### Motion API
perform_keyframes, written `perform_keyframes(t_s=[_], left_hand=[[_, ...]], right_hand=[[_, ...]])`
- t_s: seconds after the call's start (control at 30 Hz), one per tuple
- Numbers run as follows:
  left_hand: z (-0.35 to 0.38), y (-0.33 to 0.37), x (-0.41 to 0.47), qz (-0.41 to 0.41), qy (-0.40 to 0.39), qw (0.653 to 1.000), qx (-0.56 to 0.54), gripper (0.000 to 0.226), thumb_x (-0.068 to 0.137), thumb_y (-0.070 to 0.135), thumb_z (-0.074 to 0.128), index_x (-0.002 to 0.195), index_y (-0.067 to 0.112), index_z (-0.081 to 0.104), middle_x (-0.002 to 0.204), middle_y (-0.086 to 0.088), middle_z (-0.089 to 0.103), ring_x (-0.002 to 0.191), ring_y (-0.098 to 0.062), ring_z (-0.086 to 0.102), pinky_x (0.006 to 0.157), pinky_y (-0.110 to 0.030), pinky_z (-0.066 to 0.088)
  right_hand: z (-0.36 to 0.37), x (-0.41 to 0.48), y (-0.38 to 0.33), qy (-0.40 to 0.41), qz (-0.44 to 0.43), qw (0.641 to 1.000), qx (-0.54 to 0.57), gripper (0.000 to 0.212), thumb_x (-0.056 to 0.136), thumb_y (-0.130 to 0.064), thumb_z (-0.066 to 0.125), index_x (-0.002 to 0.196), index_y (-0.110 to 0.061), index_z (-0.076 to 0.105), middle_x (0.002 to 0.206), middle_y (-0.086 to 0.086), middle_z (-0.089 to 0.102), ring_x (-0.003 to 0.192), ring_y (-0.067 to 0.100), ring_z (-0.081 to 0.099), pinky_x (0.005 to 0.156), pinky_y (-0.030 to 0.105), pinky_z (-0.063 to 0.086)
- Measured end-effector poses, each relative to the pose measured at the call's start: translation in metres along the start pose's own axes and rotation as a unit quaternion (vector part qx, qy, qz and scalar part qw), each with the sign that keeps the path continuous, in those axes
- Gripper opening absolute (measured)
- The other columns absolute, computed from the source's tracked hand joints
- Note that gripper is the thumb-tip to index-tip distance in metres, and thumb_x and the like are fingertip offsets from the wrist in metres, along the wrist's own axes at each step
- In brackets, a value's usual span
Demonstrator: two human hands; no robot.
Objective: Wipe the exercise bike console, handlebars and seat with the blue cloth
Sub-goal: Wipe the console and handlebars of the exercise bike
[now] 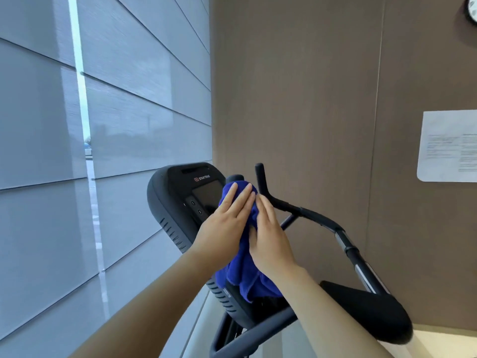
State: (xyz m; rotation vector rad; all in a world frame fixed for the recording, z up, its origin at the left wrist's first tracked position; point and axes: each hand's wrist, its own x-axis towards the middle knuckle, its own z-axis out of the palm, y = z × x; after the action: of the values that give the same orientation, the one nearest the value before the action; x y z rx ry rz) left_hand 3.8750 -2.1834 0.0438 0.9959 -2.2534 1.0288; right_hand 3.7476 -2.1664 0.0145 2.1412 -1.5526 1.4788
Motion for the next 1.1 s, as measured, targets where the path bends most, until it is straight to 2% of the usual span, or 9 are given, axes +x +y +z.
perform_keyframes(t_s=[0.3,0.47,0.53,0.6,0.7,0.8,0.87,1.0,1.1], left_hand=[[0.013,0.025,-0.025,-0.015,-0.032,0.986,-0.165,0.063,0.089,0.01,0.034,0.147,0.019,0.012,0.156,0.007,0.007,0.137,-0.014,-0.021,0.117,-0.032,0.0],[0.005,0.031,-0.041,0.028,0.018,0.989,-0.146,0.052,0.081,0.013,0.064,0.131,0.008,0.05,0.139,-0.003,0.048,0.133,-0.026,0.036,0.108,-0.044,0.027],[0.007,0.03,-0.043,0.021,0.017,0.989,-0.144,0.053,0.084,0.022,0.062,0.134,0.012,0.047,0.141,0.0,0.045,0.134,-0.022,0.035,0.108,-0.043,0.027],[0.008,0.037,-0.043,-0.005,0.009,0.99,-0.139,0.056,0.083,0.025,0.062,0.135,0.014,0.045,0.142,0.002,0.043,0.134,-0.022,0.034,0.108,-0.042,0.029],[0.009,0.048,-0.041,-0.029,-0.002,0.991,-0.134,0.057,0.075,0.023,0.068,0.129,0.015,0.053,0.136,0.001,0.052,0.129,-0.024,0.043,0.101,-0.041,0.04],[0.013,0.049,-0.039,-0.024,0.0,0.984,-0.174,0.054,0.083,0.016,0.06,0.135,0.015,0.045,0.141,0.001,0.045,0.136,-0.024,0.033,0.11,-0.039,0.032],[0.014,0.051,-0.043,-0.032,0.018,0.978,-0.206,0.052,0.08,0.007,0.063,0.13,0.012,0.051,0.135,0.0,0.052,0.131,-0.025,0.041,0.108,-0.036,0.033],[0.014,0.055,-0.057,-0.077,0.065,0.94,-0.325,0.047,0.078,-0.006,0.052,0.121,0.013,0.057,0.12,0.002,0.06,0.119,-0.023,0.051,0.093,-0.033,0.049],[-0.002,0.037,-0.053,-0.038,0.076,0.957,-0.278,0.054,0.067,-0.011,0.06,0.114,0.014,0.061,0.109,0.001,0.063,0.106,-0.022,0.057,0.072,-0.035,0.056]], right_hand=[[-0.015,-0.032,0.006,-0.027,0.011,0.991,-0.13,0.045,0.096,-0.016,0.043,0.141,-0.014,0.035,0.149,0.002,0.034,0.133,0.018,0.037,0.105,0.031,0.039],[-0.029,-0.039,-0.01,-0.045,-0.009,0.964,-0.261,0.04,0.088,-0.011,0.049,0.128,-0.017,0.048,0.142,0.002,0.042,0.128,0.022,0.035,0.102,0.038,0.031],[-0.032,-0.042,-0.012,-0.05,0.001,0.954,-0.296,0.041,0.09,-0.014,0.048,0.131,-0.018,0.046,0.145,0.003,0.038,0.132,0.023,0.03,0.105,0.041,0.027],[-0.027,-0.049,-0.01,-0.075,0.035,0.954,-0.289,0.051,0.093,-0.02,0.043,0.142,-0.017,0.028,0.152,0.004,0.025,0.138,0.024,0.021,0.11,0.047,0.024],[-0.021,-0.057,-0.004,-0.102,0.048,0.962,-0.248,0.055,0.096,-0.026,0.036,0.146,-0.015,0.014,0.154,0.005,0.017,0.139,0.023,0.021,0.112,0.04,0.029],[-0.028,-0.058,0.002,-0.089,0.03,0.974,-0.205,0.049,0.097,-0.026,0.039,0.143,-0.015,0.026,0.149,0.005,0.029,0.132,0.021,0.031,0.107,0.034,0.035],[-0.032,-0.061,0.001,-0.07,0.027,0.984,-0.163,0.044,0.094,-0.022,0.045,0.137,-0.016,0.037,0.14,0.002,0.039,0.125,0.018,0.038,0.103,0.03,0.038],[-0.037,-0.071,-0.004,-0.015,0.023,0.993,-0.115,0.038,0.082,-0.003,0.058,0.118,-0.016,0.056,0.119,-0.001,0.054,0.11,0.018,0.05,0.094,0.032,0.045],[-0.04,-0.066,-0.012,0.009,-0.002,0.992,-0.128,0.04,0.076,0.006,0.059,0.111,-0.015,0.061,0.114,0.0,0.06,0.107,0.023,0.053,0.092,0.038,0.045]])
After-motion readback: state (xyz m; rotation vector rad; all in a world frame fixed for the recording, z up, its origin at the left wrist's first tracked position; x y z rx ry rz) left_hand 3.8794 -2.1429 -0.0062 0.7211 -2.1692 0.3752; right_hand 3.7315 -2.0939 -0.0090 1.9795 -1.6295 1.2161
